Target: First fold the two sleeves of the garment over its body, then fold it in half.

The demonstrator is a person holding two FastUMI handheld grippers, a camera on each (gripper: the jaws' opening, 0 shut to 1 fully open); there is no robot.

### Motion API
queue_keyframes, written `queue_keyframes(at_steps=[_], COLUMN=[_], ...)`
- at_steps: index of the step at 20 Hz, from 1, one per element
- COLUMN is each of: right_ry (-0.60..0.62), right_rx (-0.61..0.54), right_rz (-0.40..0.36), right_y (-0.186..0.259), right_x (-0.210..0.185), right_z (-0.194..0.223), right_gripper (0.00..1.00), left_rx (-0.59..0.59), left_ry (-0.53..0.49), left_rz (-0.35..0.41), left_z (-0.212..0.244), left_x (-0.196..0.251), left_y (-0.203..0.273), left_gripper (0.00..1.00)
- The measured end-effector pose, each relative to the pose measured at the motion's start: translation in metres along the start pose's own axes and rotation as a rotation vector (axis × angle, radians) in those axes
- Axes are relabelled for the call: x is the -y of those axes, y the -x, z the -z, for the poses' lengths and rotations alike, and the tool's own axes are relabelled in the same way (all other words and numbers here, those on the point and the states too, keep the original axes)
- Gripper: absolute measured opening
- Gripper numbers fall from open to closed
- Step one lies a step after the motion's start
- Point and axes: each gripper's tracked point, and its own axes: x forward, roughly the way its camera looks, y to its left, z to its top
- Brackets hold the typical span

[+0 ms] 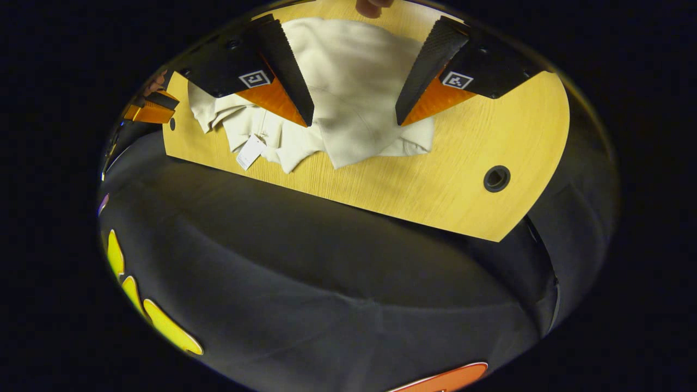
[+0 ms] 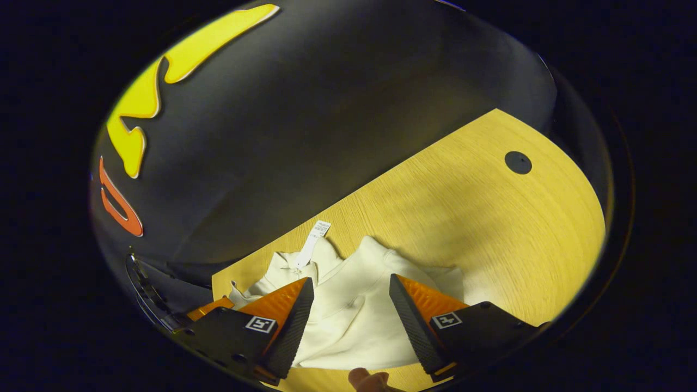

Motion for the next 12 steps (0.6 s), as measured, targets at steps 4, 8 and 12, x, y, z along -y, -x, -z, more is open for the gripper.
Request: queue_keyframes(at_steps=[4, 8, 12], right_ry=[0.103, 0.250, 0.388], right_rx=[0.069, 0.226, 0.390], right_rz=[0.007, 0.035, 0.052], right_y=[0.049, 0.126, 0.211], right_x=[-0.021, -0.037, -0.052], right_z=[-0.002, -0.007, -0.004], right_gripper=[0.94, 0.89, 0.93], left_rx=[0.077, 0.200, 0.330], left_ry=[-0.064, -0.115, -0.133], left_rz=[-0.010, 0.013, 0.042], left_z=[-0.010, -0.004, 0.010], left_x=[0.002, 0.021, 0.046], left_y=[0.057, 0.122, 0.176], left_gripper=[0.98, 0.98, 0.98])
